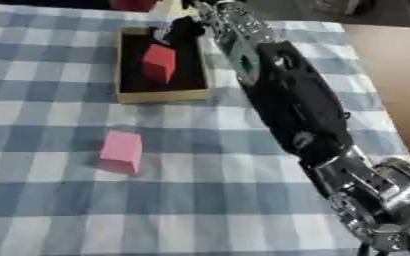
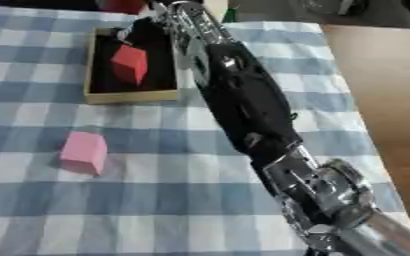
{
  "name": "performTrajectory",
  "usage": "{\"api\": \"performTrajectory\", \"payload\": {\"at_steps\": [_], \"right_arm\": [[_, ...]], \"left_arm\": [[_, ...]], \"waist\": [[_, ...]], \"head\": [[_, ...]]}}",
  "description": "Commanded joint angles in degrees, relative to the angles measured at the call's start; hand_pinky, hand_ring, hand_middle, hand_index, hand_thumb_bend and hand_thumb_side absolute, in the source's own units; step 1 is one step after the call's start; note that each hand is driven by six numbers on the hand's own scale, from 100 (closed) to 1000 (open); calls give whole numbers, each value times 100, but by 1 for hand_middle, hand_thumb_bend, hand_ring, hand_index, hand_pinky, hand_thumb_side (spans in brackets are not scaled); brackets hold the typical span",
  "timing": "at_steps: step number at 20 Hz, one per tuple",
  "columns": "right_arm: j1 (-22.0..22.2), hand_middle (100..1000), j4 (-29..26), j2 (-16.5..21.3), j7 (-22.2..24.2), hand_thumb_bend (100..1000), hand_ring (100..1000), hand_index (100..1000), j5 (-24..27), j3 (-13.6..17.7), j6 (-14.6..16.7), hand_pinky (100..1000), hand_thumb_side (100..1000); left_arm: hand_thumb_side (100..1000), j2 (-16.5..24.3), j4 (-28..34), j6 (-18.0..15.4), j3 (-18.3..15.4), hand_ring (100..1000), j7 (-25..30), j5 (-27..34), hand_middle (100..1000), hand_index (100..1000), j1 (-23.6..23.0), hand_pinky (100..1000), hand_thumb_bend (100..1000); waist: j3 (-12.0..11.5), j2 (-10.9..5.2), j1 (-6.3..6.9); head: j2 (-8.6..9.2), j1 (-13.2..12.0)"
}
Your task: Pick up objects on the table and place them in the box.
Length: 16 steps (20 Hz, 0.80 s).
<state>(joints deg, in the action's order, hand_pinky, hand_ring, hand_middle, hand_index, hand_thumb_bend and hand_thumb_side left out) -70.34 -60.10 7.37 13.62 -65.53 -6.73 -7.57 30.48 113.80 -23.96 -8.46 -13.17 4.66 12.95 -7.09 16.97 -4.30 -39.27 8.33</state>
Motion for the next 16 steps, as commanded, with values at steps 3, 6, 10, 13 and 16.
{"api": "performTrajectory", "payload": {"at_steps": [3,6,10,13,16], "right_arm": [[62,467,-1311,705,-53,337,779,782,336,-88,-254,825,512],[278,440,-2095,1001,-337,250,764,728,687,-83,-478,824,544],[631,432,-2989,1254,-852,215,757,706,1249,74,-760,828,595],[850,440,-3561,1405,-1215,225,756,700,1527,201,-912,828,627],[1051,445,-4057,1528,-1405,232,756,697,1659,286,-994,828,633]], "left_arm": [[777,865,80,277,303,638,270,-722,667,773,391,772,100],[789,1442,80,632,589,647,558,-1283,673,781,736,774,100],[820,2100,80,1075,1138,683,1193,-2086,695,807,1212,786,100],[836,2408,80,1185,1663,717,1936,-2535,714,824,1534,798,100],[767,2566,80,1255,2108,746,2771,-2667,737,841,1804,813,163]], "waist": [[78,-132,80],[142,-116,113],[232,-78,153],[312,-44,174],[373,-15,183]], "head": [[-7,-149],[-12,-215],[-5,-285],[7,-342],[9,-373]]}}
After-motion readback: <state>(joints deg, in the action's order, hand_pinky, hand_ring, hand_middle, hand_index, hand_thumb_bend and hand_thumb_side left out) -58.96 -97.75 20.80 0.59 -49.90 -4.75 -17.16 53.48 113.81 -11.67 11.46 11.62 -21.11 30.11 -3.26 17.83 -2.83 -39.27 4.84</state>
